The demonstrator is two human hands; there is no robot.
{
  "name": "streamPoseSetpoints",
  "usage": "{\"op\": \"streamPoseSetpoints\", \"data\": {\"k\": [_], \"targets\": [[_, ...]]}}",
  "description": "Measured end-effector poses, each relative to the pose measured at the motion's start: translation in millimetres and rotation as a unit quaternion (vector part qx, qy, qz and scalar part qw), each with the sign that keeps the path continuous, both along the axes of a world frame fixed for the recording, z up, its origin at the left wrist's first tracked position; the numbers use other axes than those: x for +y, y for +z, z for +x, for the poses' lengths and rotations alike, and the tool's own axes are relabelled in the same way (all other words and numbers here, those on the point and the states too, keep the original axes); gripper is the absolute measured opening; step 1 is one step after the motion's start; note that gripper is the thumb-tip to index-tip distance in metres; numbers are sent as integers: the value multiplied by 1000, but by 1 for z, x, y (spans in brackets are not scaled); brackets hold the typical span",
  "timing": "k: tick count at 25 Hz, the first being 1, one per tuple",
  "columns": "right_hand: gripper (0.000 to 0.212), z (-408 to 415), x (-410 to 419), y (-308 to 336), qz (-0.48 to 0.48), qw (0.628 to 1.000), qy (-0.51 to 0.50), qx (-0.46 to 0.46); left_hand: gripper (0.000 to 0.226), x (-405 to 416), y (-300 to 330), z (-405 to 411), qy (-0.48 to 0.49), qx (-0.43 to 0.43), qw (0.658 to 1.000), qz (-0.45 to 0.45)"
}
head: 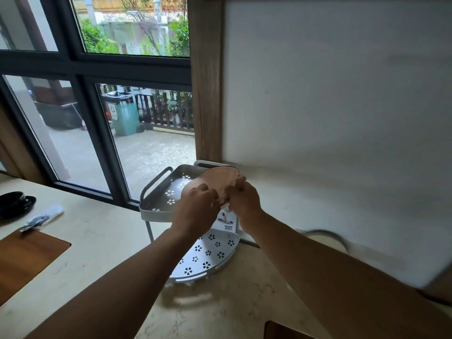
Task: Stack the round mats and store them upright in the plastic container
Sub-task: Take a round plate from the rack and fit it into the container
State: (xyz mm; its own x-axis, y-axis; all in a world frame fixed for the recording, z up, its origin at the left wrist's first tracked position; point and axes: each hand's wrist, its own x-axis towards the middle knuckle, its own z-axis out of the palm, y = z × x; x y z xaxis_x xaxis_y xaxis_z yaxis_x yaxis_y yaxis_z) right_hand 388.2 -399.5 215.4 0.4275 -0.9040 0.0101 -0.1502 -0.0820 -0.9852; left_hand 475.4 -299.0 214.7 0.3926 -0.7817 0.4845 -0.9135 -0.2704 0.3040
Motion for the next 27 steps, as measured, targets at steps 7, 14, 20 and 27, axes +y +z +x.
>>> {"op": "streamPoseSetpoints", "data": {"k": [7,14,20,27], "targets": [[14,-47,9,38,2,991,12,-133,48,16,34,-24,-93,63,993,-34],[11,-136,-6,82,-90,992,-36,-81,27,-3,58,-61,-86,143,984,-67],[6,-222,-10,85,-166,985,34,-29,59,-23,52,-115,-129,273,953,-37],[16,-270,-19,60,-191,981,41,18,30,-43,30,-155,-144,313,939,23]]}}
